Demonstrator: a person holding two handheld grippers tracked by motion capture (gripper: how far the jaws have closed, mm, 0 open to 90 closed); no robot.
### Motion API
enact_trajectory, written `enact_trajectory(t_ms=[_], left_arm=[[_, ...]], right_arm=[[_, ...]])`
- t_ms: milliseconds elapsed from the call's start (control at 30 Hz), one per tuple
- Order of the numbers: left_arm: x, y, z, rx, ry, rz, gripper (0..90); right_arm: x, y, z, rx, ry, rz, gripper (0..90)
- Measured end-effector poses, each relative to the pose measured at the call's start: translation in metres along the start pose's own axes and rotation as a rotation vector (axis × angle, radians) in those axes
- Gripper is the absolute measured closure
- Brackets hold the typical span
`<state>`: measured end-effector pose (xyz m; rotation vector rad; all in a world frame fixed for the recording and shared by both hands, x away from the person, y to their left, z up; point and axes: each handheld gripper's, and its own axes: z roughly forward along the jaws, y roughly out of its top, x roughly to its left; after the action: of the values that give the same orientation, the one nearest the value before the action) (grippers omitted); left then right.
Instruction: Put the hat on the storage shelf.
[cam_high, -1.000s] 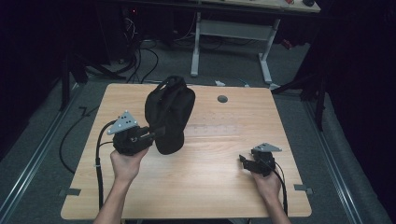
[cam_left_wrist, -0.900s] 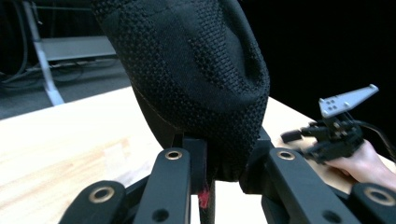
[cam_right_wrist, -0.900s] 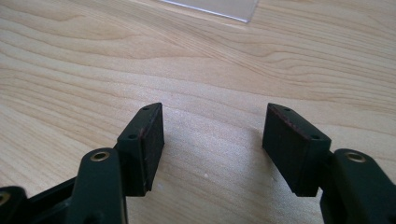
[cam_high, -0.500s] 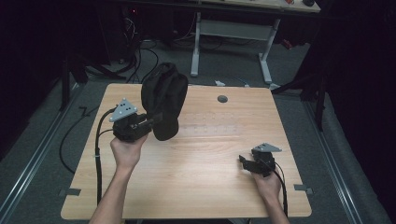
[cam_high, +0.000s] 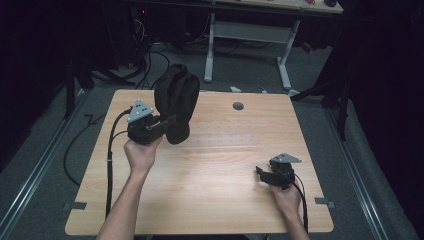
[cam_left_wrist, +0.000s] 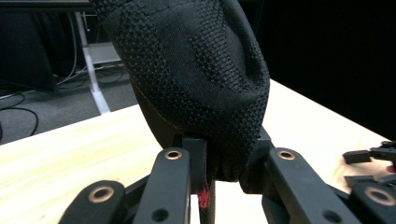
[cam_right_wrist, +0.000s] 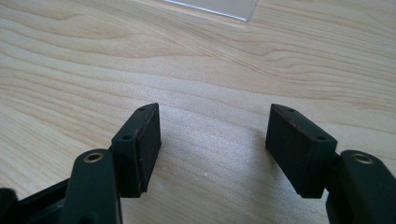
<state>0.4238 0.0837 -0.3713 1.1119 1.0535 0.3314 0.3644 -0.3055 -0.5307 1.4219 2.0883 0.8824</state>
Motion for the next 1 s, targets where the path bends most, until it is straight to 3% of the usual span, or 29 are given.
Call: enact_trajectory(t_ms=[1000], left_arm=[[0.006, -0.024, 0.023, 0.003, 0.056, 0.023, 76.2]], right_arm=[[0.0, 0.0, 0.0, 0.001, 0.001, 0.0, 35.4]])
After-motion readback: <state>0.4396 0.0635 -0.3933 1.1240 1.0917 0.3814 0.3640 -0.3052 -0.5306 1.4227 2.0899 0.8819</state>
